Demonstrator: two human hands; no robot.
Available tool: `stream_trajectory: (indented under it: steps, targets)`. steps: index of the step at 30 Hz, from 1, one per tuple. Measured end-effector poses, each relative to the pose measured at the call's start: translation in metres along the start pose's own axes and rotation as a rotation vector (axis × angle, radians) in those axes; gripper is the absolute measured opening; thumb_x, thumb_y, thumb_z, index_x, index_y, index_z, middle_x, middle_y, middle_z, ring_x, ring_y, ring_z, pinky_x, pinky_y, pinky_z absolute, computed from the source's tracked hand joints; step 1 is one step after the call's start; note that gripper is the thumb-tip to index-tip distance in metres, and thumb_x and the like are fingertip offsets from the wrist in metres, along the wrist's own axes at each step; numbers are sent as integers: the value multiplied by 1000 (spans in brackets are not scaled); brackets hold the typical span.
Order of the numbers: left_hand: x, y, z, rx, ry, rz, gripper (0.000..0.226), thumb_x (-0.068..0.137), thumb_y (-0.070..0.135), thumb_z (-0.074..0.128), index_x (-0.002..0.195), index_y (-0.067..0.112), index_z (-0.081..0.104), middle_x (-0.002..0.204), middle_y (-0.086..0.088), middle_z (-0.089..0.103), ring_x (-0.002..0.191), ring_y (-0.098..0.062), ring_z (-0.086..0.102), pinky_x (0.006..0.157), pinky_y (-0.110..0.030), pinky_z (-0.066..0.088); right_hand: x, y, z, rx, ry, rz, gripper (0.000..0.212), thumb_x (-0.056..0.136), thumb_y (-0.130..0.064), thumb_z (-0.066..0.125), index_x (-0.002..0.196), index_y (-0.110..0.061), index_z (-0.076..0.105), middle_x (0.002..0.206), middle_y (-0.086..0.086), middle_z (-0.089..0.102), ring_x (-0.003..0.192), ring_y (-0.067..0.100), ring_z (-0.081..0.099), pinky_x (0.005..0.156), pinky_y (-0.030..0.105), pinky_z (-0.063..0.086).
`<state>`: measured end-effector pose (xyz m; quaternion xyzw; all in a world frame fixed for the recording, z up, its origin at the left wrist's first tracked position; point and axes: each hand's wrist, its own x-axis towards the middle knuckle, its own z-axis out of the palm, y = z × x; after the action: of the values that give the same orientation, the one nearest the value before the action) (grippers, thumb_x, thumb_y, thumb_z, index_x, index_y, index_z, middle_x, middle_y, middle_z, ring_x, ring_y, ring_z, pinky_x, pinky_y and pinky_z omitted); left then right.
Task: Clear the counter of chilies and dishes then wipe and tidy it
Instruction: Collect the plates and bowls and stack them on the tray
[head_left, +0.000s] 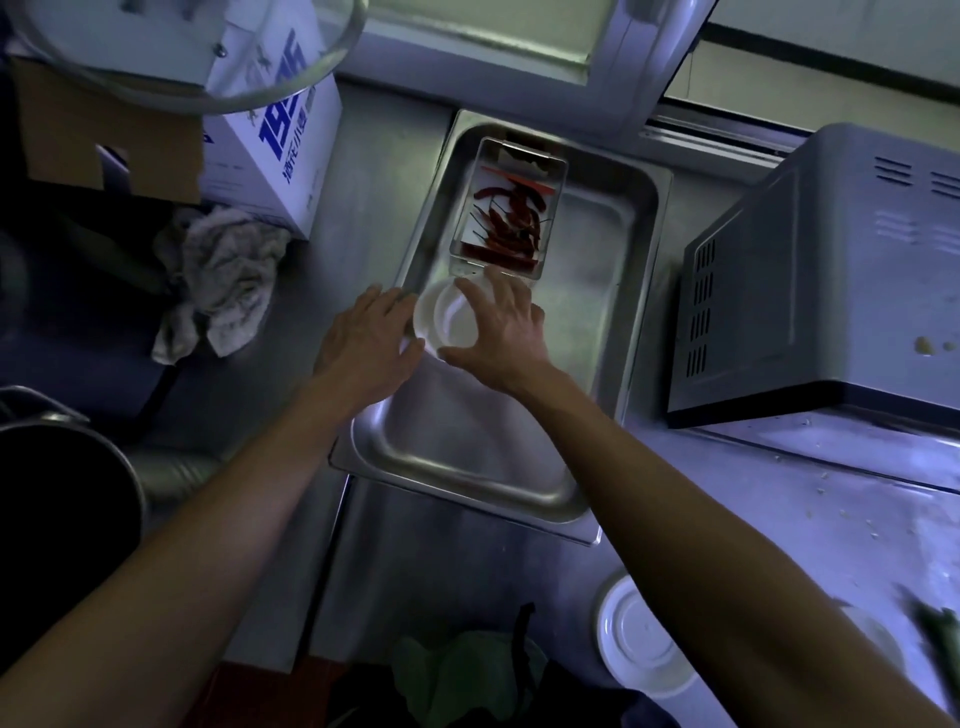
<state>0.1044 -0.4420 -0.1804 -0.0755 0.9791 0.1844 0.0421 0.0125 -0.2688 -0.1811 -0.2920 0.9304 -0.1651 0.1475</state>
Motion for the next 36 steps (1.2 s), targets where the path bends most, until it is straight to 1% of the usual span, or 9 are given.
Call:
stream_trajectory:
  steps: [3,7,12,17,22,26,30,33,36]
  targets:
    - [-4,0,0,-87,11,-58,51,82,41,49,127,18,42,125,-17,58,115,-39,54,90,-57,50,6,-5,8,-16,6,-32,93,71,-57,78,149,-30,34,160,8,22,145,34,17,114,55,26]
    - [-5,-5,1,-70,-18,-92,55,87,30,64,135,6,51,136,-17,54,126,-38,48,97,-57,46,14,-10,19,-3,-24,-40,94,72,-55,78,150,-29,33,161,8,20,147,34,14,116,54,22]
    - [-3,-11,2,-29,-2,-94,53,90,29,61,138,8,50,141,-13,51,130,-34,46,99,-54,46,20,-12,33,-15,-37,-51,94,74,-58,75,152,-28,31,163,11,16,150,36,10,119,53,19]
    - [-2,-10,5,-52,-1,-109,55,89,27,65,139,9,52,144,-15,48,133,-35,44,102,-54,43,22,0,44,-49,-85,-40,96,78,-69,64,155,-34,18,167,5,3,153,31,0,121,49,10]
    - [-4,1,-1,-106,28,-130,53,89,25,65,139,10,52,146,-14,48,135,-33,41,104,-54,43,21,-3,48,-123,-121,-33,97,83,-75,50,157,-33,4,167,4,-10,153,33,-11,121,58,6]
    - [-11,7,-6,-122,61,-138,53,91,26,64,141,13,52,145,-10,49,135,-30,41,104,-50,42,17,-3,41,-121,-167,-9,98,83,-76,48,158,-33,1,166,4,-17,152,31,-18,120,60,5]
    - [-22,16,-15,-135,74,-149,52,92,24,62,141,13,52,144,-8,51,135,-28,42,106,-47,40,-2,6,34,-98,-132,15,94,85,-73,52,157,-30,10,167,5,-12,153,30,-10,121,56,11]
    - [-29,28,-21,-135,89,-109,46,90,20,62,135,11,56,136,-9,56,128,-31,47,100,-49,44,-23,18,29,-83,-76,19,90,86,-69,54,156,-29,14,167,7,1,153,30,1,120,54,18]
    - [-34,46,-19,-87,63,-66,46,90,23,60,135,11,55,132,-10,58,123,-31,50,96,-49,47,-51,33,26,-14,-39,50,85,87,-66,53,155,-31,17,166,6,8,153,27,4,121,50,16]
